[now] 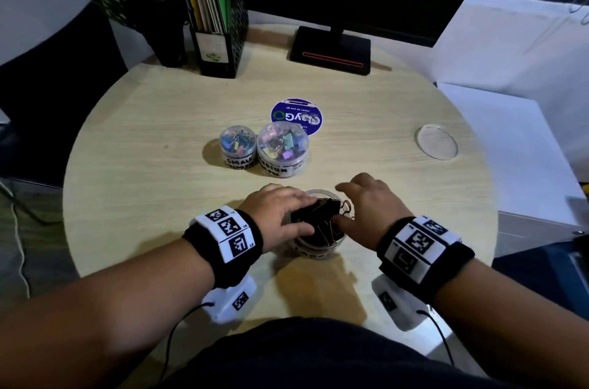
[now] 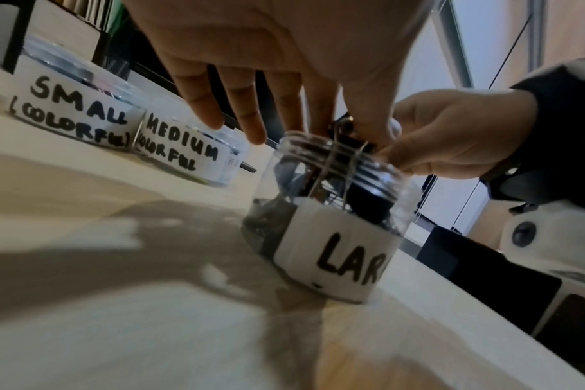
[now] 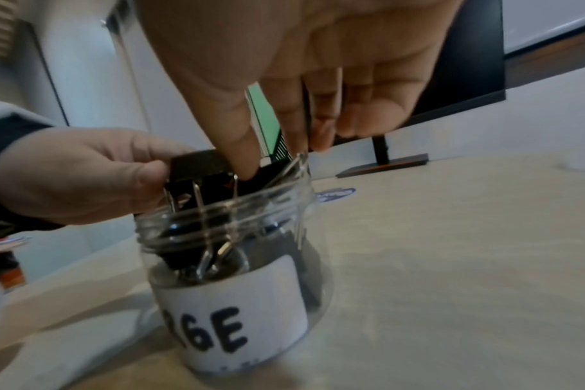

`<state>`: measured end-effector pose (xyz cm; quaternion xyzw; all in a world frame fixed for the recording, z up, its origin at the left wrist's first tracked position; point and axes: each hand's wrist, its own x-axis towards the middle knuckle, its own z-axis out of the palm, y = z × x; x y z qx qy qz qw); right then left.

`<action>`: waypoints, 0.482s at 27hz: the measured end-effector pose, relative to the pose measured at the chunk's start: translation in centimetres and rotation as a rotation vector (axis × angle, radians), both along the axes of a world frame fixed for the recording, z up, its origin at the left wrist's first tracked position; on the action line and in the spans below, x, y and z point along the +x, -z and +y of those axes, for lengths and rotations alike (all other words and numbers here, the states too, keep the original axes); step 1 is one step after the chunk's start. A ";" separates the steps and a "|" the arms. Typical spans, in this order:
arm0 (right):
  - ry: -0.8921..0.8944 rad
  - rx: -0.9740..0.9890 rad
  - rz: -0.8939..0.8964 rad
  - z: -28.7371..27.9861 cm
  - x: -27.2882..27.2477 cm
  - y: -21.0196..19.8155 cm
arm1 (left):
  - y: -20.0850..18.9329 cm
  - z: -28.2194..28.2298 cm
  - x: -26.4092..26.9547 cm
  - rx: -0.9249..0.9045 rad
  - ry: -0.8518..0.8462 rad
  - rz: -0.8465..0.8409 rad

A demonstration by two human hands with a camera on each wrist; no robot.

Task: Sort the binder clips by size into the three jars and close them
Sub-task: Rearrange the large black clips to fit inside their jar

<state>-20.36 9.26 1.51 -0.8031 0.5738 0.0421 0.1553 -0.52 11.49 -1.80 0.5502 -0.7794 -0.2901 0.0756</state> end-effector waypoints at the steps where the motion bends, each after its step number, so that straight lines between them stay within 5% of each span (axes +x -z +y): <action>1: 0.026 0.057 0.024 -0.1 0.1 0.2 | 0.2 0.0 0.0 -0.009 -0.004 0.011; 13: 0.170 -0.032 -0.326 0.4 -0.1 -0.5 | -0.5 -0.3 -0.9 0.040 -0.124 0.022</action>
